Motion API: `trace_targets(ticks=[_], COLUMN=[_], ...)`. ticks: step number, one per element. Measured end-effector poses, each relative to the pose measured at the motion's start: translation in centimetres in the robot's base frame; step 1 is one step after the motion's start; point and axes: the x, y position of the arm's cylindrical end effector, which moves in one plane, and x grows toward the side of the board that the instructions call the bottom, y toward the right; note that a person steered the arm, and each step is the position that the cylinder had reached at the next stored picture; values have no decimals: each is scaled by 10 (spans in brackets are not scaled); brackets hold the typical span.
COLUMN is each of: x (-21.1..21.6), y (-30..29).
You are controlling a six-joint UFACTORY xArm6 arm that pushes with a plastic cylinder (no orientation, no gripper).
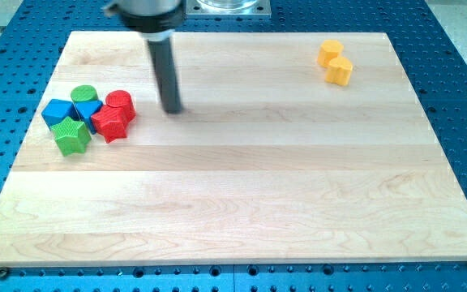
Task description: Move the yellow heart towards the left
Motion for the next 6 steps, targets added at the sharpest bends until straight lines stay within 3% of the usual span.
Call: trace_targets(ticks=[2, 3, 4, 6], x=[-7, -30, -75, -47], y=[197, 285, 290, 108])
